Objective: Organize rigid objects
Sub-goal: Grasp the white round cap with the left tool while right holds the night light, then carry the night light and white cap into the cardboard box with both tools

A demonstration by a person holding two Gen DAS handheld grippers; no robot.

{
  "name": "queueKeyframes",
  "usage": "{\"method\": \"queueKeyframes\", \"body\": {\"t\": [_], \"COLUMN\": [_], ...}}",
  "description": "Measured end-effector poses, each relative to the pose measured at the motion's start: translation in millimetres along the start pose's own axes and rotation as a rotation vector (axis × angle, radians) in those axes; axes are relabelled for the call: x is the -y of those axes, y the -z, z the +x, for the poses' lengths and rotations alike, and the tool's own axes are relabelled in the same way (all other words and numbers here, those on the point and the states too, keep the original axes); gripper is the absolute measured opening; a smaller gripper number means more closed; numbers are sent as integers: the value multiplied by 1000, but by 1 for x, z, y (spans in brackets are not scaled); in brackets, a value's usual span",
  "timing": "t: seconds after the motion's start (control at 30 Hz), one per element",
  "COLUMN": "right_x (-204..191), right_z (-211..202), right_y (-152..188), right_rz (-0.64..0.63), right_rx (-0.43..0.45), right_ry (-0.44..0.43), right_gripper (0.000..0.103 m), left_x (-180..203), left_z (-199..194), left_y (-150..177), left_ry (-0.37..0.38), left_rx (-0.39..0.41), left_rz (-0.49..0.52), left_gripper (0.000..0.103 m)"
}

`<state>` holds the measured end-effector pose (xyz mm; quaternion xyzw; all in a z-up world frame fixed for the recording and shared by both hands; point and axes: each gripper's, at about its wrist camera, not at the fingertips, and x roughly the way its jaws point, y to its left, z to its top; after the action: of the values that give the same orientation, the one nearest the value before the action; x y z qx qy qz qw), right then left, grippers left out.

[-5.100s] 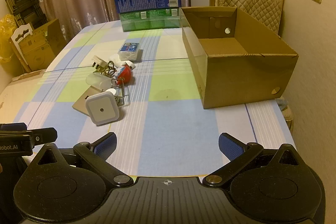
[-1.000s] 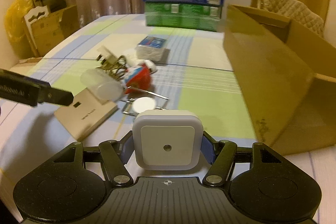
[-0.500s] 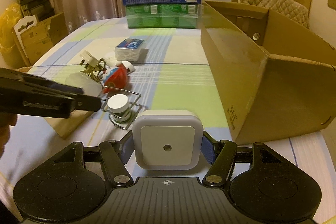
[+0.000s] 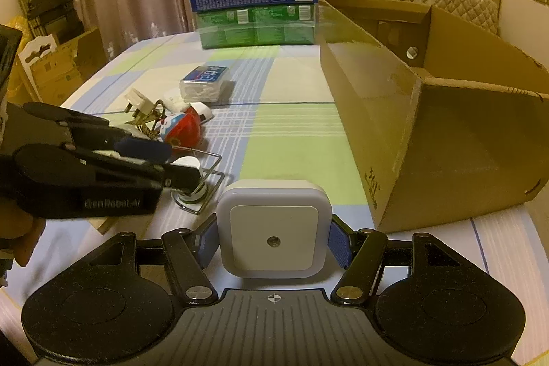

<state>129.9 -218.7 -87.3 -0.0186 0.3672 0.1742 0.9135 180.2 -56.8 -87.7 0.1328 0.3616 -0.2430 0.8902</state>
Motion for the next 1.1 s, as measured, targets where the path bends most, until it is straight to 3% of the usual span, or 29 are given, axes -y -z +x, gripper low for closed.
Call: {"method": "queueKeyframes", "body": {"t": [0.13,0.2,0.47,1.1], "right_x": [1,1,1,-8], "right_z": [-1,0,-1,-43], "right_y": [-1,-1,-2,-27], "right_rz": [5,7,8,-16], "right_rx": [3,2,8,92], "right_ry": [-2,-3,0,0], "right_gripper": [61,61,61,61], "left_x": [-5,-6,-7,-4], "left_z": [4,5,-3,-69], "left_y": [1,0,-2,-28], "left_ry": [10,20,13,-74], "left_rx": [-14,-17,1,55], "left_rz": [-18,-20,-74,-218], "left_gripper": [32,25,25,25]}}
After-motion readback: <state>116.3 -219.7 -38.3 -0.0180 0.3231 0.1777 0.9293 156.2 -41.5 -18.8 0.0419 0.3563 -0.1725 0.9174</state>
